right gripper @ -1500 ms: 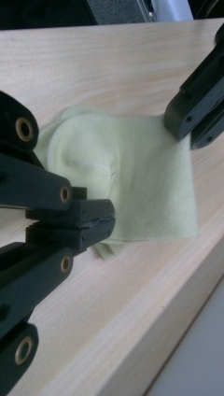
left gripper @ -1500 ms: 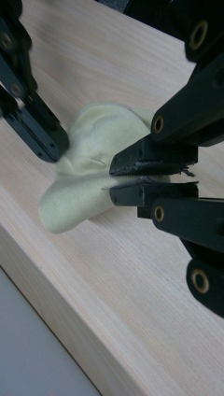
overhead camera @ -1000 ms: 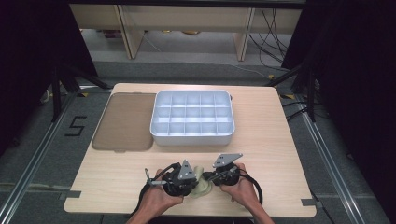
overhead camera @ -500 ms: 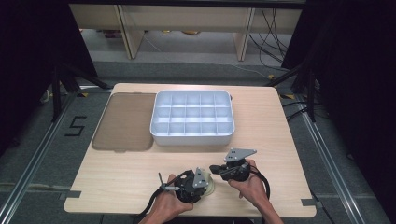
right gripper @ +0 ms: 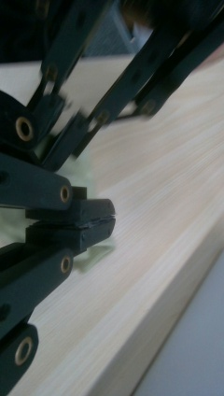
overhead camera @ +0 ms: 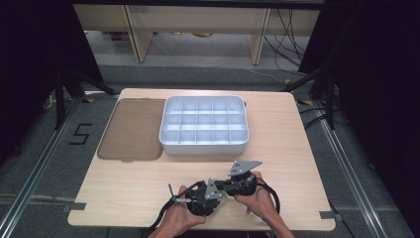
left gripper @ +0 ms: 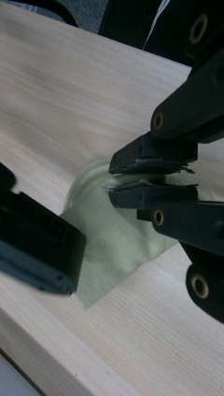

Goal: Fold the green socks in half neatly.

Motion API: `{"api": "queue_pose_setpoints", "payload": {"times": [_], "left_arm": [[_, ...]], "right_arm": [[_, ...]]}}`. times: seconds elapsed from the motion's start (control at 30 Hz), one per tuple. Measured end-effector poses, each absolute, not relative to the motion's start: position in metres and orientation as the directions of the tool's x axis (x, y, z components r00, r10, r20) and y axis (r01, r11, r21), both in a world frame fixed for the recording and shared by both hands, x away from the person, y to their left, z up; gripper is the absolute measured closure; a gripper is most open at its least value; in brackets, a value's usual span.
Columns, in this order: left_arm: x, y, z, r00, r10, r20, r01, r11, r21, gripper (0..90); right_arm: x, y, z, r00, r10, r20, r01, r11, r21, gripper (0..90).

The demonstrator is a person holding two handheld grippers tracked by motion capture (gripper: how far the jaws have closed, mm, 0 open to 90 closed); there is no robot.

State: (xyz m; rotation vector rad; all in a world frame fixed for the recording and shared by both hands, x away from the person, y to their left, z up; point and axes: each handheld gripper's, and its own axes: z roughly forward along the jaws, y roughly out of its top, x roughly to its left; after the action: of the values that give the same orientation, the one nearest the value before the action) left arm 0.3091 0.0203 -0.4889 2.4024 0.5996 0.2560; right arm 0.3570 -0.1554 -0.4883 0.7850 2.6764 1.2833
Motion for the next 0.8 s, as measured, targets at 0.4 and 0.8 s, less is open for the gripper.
{"api": "queue_pose_setpoints", "payload": {"times": [0.4,0.8], "left_arm": [[0.318,0.047,-0.467,0.85,0.494,-0.185,0.466,-0.54,0.701,69.5],[0.319,0.036,-0.488,0.896,0.439,-0.067,0.39,-0.705,0.593,83.7]], "right_arm": [[0.36,-0.157,-0.498,-0.846,0.51,0.156,0.454,0.535,0.713,90.0],[0.358,-0.157,-0.498,-0.842,0.51,0.174,0.467,0.53,0.708,90.0]]}}
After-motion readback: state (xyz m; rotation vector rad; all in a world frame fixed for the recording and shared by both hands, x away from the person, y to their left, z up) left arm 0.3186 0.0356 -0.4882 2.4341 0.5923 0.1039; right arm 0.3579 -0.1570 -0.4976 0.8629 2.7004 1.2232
